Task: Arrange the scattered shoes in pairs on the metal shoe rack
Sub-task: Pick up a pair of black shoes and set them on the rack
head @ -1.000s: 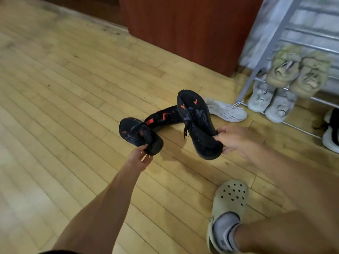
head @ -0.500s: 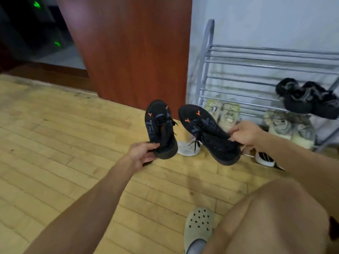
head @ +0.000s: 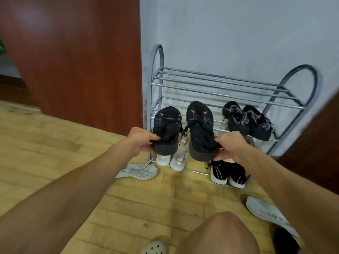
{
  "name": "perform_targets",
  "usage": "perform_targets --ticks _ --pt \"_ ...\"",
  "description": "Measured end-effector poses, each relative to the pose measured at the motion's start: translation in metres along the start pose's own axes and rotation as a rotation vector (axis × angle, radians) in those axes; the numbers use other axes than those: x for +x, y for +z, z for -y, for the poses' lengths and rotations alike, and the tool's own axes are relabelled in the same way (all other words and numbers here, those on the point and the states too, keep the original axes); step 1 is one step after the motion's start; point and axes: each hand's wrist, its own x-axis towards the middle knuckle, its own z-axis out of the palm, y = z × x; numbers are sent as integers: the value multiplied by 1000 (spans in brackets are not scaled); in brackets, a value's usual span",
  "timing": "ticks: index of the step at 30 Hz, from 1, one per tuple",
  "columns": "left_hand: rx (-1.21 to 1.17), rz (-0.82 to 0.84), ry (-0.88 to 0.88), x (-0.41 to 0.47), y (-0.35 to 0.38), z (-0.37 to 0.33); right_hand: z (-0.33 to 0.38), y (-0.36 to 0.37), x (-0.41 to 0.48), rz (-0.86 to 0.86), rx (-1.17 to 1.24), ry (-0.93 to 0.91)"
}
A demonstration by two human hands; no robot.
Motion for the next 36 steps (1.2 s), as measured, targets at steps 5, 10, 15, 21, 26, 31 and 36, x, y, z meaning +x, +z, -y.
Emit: perform_targets --ticks 5,10,15,21,26,31,36 --pt "-47 8 45 42 32 -21 25 -5 52 -45 108 -15" --pt "2 -13 73 98 45 -48 45 6 102 -5 142 -47" --pt "146 -16 129 149 50 -61 49 18 146 -76 169 -21" --pt "304 -61 185 184 58 -64 39 28 173 -108 109 -69" --pt "367 -97 186 191 56 -51 36 35 176 -104 115 -28" --pt "304 -43 256 171 50 -46 37 34 158 -121 81 8" --pt "347 1 283 140 10 -38 44 43 121 -386 -434 -249"
